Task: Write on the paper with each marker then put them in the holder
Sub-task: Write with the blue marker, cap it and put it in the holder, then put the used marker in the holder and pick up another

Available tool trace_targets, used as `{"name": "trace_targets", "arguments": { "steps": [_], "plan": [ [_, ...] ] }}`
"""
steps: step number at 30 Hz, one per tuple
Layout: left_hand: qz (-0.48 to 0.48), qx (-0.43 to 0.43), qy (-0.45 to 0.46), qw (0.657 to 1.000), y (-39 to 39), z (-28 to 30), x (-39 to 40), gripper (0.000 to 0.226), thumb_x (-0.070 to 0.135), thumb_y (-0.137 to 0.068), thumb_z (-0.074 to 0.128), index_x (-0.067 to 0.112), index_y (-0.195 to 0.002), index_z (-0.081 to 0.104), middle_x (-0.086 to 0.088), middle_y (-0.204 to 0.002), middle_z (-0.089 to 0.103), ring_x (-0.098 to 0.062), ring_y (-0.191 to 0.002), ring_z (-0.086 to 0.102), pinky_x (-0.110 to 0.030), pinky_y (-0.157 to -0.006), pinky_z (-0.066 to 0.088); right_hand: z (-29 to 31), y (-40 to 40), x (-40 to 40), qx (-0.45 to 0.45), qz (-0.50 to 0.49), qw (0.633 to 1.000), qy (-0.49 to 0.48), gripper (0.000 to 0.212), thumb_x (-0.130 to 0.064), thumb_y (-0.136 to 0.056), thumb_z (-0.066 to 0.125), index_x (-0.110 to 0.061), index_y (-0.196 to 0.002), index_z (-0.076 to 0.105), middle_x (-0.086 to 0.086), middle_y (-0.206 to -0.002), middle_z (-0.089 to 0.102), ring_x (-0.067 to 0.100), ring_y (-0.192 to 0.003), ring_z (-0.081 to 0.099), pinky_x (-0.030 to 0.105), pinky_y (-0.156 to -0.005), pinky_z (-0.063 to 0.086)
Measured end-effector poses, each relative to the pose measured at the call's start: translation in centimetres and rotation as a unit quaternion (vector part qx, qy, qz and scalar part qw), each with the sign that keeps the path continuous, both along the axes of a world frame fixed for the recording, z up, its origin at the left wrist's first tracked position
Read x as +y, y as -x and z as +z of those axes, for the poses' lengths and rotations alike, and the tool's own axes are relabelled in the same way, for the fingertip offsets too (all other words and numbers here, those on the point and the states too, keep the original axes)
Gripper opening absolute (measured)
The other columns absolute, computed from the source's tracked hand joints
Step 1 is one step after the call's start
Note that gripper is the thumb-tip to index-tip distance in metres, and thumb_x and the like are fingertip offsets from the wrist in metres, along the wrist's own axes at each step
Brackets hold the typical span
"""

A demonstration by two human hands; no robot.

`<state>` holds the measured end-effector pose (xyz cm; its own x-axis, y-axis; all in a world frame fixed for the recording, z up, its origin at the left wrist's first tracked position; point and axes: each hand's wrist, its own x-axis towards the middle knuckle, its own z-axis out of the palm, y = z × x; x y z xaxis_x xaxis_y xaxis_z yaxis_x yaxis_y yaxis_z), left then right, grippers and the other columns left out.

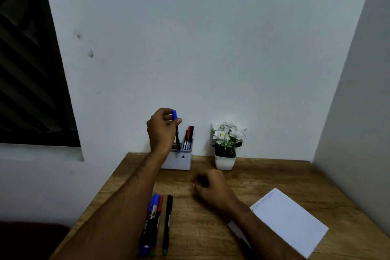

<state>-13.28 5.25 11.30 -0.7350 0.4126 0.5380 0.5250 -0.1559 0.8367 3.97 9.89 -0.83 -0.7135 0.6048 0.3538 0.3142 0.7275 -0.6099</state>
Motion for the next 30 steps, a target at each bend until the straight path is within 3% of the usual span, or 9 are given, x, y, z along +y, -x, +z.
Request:
{"name": "trace_targets", "arguments": {
  "steps": [7,15,20,22,25,27,30],
  "plan": [
    [-0.010,0.024,0.004,1.000,1.7,-0.2,2.7,0.030,0.014,-0.073,0.086,0.013,-0.096,0.067,0.004,-0.082,0.069,-0.011,-0.077,0.067,-0.019,-0.071,0.054,-0.3,1.6,0.7,-0.006,0.008,1.000,0.014,0.020,-0.014,-0.091,0.064,-0.020,-0.104,0.078,-0.011,-0.095,0.075,0.000,-0.086,0.068,0.017,-0.076,0.058],
    [-0.015,0.027,0.111,0.993,2.5,-4.5,3.6,0.030,0.022,-0.073,0.086,0.012,-0.096,0.069,0.000,-0.084,0.070,-0.015,-0.079,0.068,-0.032,-0.073,0.058,-0.3,2.2,1.3,-0.015,0.004,1.000,0.014,0.020,-0.014,-0.091,0.064,-0.018,-0.104,0.079,-0.009,-0.097,0.076,0.003,-0.088,0.069,0.021,-0.078,0.059],
    [-0.014,0.020,0.118,0.993,2.3,-5.2,3.0,0.022,0.016,-0.076,0.083,0.014,-0.093,0.068,0.006,-0.076,0.071,-0.009,-0.074,0.068,-0.029,-0.070,0.057,-0.2,2.2,1.2,-0.022,-0.002,1.000,0.011,0.020,-0.013,-0.091,0.064,-0.017,-0.102,0.080,-0.008,-0.095,0.077,0.004,-0.085,0.068,0.013,-0.072,0.053],
    [-0.011,0.022,0.111,0.994,2.1,-5.2,2.5,0.020,0.013,-0.078,0.081,0.011,-0.094,0.068,0.003,-0.077,0.071,-0.010,-0.074,0.068,-0.020,-0.065,0.053,-0.1,2.0,1.0,-0.019,-0.002,1.000,0.008,0.019,-0.012,-0.090,0.064,-0.018,-0.101,0.079,-0.011,-0.094,0.075,0.000,-0.085,0.067,0.008,-0.072,0.048],
    [0.001,0.040,0.116,0.992,1.5,-5.2,1.2,0.016,0.006,-0.081,0.075,0.010,-0.096,0.068,0.002,-0.077,0.071,-0.008,-0.075,0.067,-0.009,-0.060,0.042,0.2,1.5,0.4,-0.009,-0.005,1.000,0.006,0.017,-0.011,-0.089,0.065,-0.017,-0.096,0.079,-0.010,-0.092,0.075,0.001,-0.083,0.067,0.015,-0.073,0.053],
    [0.009,0.057,0.156,0.986,1.2,-5.4,0.2,0.014,0.006,-0.080,0.075,0.012,-0.092,0.070,0.002,-0.079,0.072,-0.009,-0.076,0.066,-0.011,-0.061,0.041,0.5,1.3,-0.1,0.000,-0.017,1.000,0.007,0.018,-0.010,-0.088,0.065,-0.016,-0.095,0.080,-0.007,-0.093,0.077,0.003,-0.084,0.068,0.022,-0.076,0.057],
    [-0.020,0.079,0.290,0.954,0.9,-6.3,-1.2,0.017,0.013,-0.073,0.084,0.017,-0.083,0.071,-0.001,-0.091,0.072,-0.015,-0.088,0.067,-0.025,-0.076,0.051,0.8,1.2,-1.4,-0.002,-0.035,0.999,0.011,0.017,-0.010,-0.088,0.066,-0.015,-0.093,0.081,-0.005,-0.091,0.078,0.004,-0.084,0.069,0.023,-0.078,0.058]
  ]
}}
